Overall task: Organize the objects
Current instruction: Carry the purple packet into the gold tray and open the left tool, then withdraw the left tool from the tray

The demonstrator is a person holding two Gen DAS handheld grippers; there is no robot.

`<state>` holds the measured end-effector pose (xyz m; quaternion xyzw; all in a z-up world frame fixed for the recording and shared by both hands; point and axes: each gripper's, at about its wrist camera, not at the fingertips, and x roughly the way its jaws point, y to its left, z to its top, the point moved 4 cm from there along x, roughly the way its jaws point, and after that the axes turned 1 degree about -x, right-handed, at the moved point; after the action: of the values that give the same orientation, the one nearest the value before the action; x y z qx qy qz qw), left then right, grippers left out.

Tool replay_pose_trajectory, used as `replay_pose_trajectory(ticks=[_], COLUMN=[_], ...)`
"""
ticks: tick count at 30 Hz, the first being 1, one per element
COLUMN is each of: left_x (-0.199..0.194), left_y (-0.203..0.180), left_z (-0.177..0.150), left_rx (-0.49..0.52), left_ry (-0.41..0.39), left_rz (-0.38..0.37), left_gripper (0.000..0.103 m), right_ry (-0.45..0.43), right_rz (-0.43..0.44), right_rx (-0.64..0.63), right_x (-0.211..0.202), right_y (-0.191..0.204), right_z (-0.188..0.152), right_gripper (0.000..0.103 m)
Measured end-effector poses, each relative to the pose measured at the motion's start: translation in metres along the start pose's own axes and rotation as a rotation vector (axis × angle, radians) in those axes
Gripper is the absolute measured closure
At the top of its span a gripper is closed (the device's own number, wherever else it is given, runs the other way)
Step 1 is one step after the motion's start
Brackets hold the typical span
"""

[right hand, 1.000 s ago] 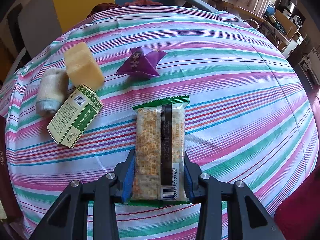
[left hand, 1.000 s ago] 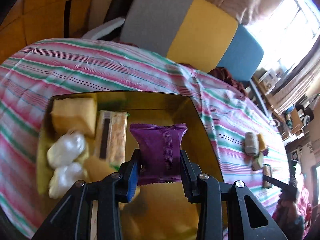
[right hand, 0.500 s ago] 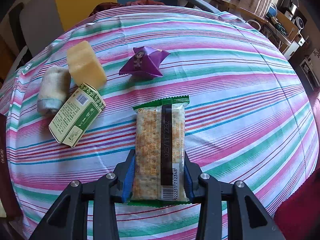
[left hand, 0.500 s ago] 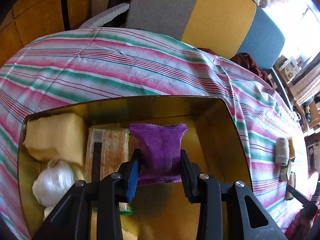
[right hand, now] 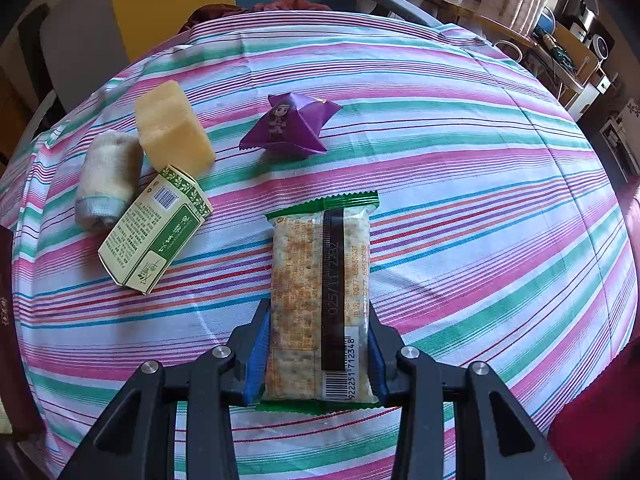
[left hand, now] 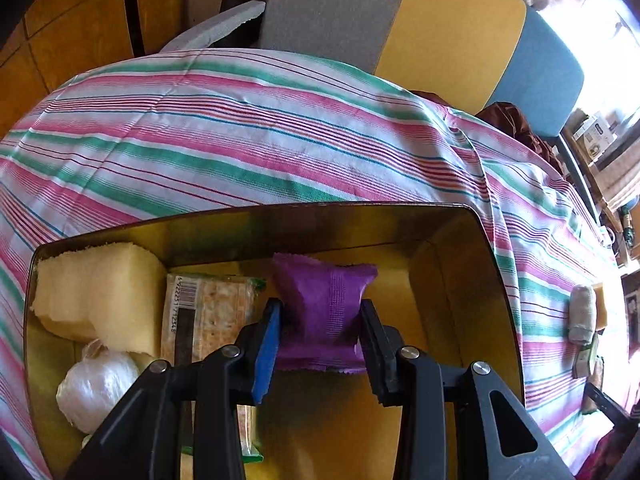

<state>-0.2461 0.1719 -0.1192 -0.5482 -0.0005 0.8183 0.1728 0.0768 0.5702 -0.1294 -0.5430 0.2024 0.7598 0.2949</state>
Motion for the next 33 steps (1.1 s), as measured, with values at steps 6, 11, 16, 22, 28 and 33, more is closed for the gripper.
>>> replay_pose_trajectory(ticks=[6, 11, 16, 22, 28, 33], left_x=[-0.011, -0.040, -0.081, -0.121, -0.143, -0.148], left_y=[-0.001, -0.002, -0.003, -0.004, 0.000, 0.001], left_z=[-0.001, -0.010, -0.034, -0.072, -0.105, -0.122], left_rx=[0.017, 0.054, 0.082, 0.114, 0.125, 0.121], left_ry=[-0.035, -0.114, -0.218, -0.303, -0.337, -0.340], left_rz=[-0.001, 0.030, 0.034, 0.069, 0.076, 0.071], left_gripper=[0.061, 0.057, 0.050, 0.044, 0.040, 0.038], right_ry=[0.000, -0.001, -0.002, -0.004, -0.006, -0.006], right_rz=[-0.001, -0.003, -0.011, -0.015, -0.014, -0.014], right_rx=[0.000, -0.003, -0.010, -0.015, -0.013, -0.012], right_x=[0.001, 0.000, -0.001, -0.003, -0.005, -0.006], right_y=[0.000, -0.002, -0.005, -0.013, -0.025, -0.038], right_z=[0.000, -0.001, 0.000, 0.001, 0.002, 0.003], right_gripper=[0.062, 0.062, 0.062, 0.062, 0.062, 0.062])
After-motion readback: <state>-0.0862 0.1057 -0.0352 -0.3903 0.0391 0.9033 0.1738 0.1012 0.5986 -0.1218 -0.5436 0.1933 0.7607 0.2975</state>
